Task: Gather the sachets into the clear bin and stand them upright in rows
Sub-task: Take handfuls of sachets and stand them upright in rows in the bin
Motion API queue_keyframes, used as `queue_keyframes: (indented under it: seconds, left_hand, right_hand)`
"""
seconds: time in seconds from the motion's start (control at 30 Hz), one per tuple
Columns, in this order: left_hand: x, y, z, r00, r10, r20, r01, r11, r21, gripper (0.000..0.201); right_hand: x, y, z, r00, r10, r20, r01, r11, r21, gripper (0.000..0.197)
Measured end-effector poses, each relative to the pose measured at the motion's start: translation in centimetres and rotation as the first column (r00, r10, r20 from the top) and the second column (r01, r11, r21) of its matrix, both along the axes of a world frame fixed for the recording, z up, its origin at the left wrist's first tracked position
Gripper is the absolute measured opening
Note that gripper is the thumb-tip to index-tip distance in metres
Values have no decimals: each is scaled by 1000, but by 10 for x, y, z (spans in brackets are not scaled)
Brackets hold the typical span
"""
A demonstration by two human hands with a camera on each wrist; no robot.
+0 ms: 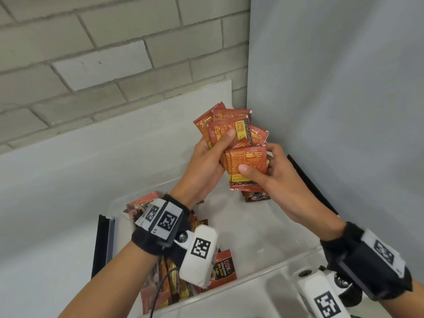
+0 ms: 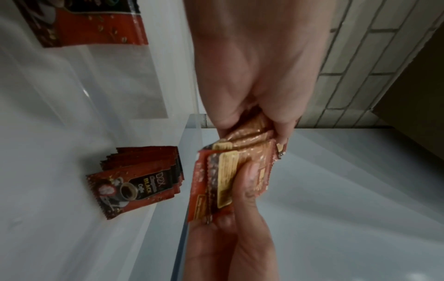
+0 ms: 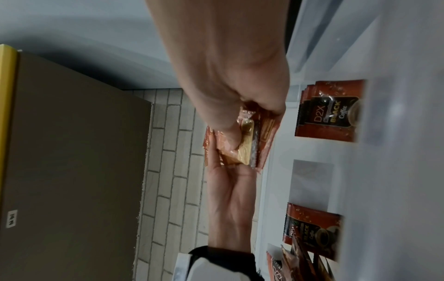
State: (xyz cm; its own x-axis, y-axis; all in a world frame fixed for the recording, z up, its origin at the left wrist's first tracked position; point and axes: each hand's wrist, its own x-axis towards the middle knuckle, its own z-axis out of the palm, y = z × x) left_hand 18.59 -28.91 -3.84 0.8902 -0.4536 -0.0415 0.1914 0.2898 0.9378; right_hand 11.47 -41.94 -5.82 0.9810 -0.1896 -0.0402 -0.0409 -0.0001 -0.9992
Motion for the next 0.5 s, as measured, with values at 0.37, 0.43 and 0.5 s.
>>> queue_keyframes:
  seconds: [0.37, 0.43, 0.5]
  left_hand:
    - [17, 17, 4, 975, 164, 148, -188, 969, 160, 45]
    - [14, 16, 3, 978, 107, 178, -144, 968, 207, 46]
    - [11, 14, 1, 978, 42, 204, -93, 964, 251, 43]
  right_hand:
    - [1, -5, 6, 985, -153, 83, 147, 986, 74, 31]
    - [0, -5, 7, 982, -165, 93, 157, 983, 90, 35]
    - [0, -4, 7, 984, -155, 92, 147, 985, 90, 38]
